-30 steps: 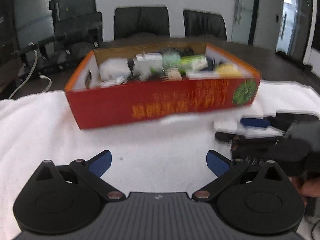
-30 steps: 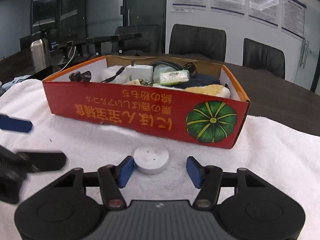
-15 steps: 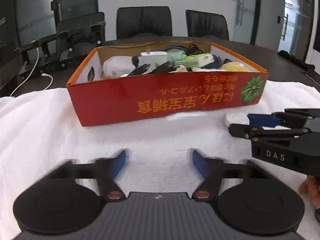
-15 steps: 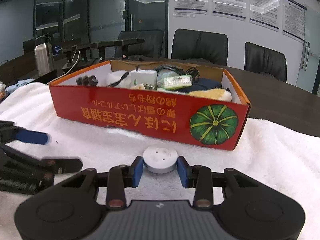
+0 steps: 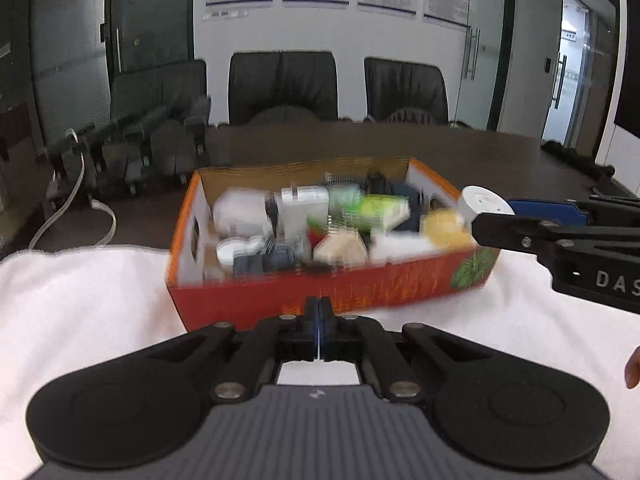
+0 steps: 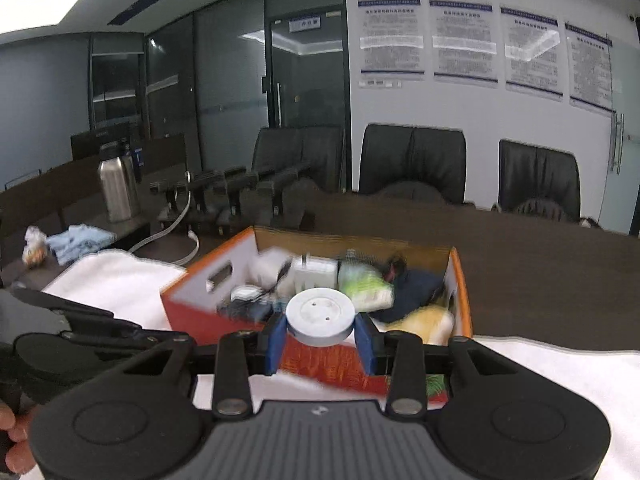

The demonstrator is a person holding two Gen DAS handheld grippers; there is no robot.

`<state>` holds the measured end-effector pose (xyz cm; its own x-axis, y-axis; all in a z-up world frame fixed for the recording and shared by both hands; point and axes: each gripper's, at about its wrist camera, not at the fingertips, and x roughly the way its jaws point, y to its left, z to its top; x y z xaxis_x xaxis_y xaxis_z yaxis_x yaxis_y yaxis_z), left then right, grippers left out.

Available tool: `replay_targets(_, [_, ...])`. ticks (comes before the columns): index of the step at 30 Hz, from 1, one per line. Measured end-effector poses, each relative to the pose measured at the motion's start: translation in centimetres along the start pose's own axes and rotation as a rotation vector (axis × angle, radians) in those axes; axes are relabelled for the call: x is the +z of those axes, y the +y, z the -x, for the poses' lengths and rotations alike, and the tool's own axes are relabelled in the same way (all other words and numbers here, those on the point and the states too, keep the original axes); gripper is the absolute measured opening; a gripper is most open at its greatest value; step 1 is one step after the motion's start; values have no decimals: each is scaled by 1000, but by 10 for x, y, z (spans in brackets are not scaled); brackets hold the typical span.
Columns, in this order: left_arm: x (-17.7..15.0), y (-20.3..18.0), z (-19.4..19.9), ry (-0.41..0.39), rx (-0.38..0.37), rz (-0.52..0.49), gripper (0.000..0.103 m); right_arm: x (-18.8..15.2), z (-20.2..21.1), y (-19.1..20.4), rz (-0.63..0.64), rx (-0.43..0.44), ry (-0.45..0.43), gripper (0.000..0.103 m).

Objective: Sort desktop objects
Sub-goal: 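Carry the white disc into the red box and open the right gripper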

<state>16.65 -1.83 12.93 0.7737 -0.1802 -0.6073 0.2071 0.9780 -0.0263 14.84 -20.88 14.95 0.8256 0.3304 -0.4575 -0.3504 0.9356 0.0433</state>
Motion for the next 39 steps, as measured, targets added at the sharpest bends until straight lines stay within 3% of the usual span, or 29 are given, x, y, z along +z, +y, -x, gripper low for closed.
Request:
replay_targets(6, [61,13,-1,89,-64,22,1,66,0,-10,3,10,82,36])
replay_targets(9, [95,20,-20,188,-101,37,1,97,-21,-23,-40,21,172,36])
replay_targets(13, [121,32,-54,271,-81,54,1,121,-58,-38,-70,-28,236,36])
replay_targets(20, [124,66,-130,379,-67,170,1,108,-153,-69,-122,-79,475,36])
replay_targets(23, [117,73,-157,418,-50,192,1,94,-181,-77,-181,-36,528,36])
replay_targets(29, [99,74,-193,462,11,167,2,72,-226,-41,-147,32,598,36])
replay_targets(34, [98,79,-194,474,18,178,2,70,-243,-13,-116,26,630,36])
replay_targets(39, [109,77,-164,439,13,178,3,85,-216,-16,-107,-10,607,47])
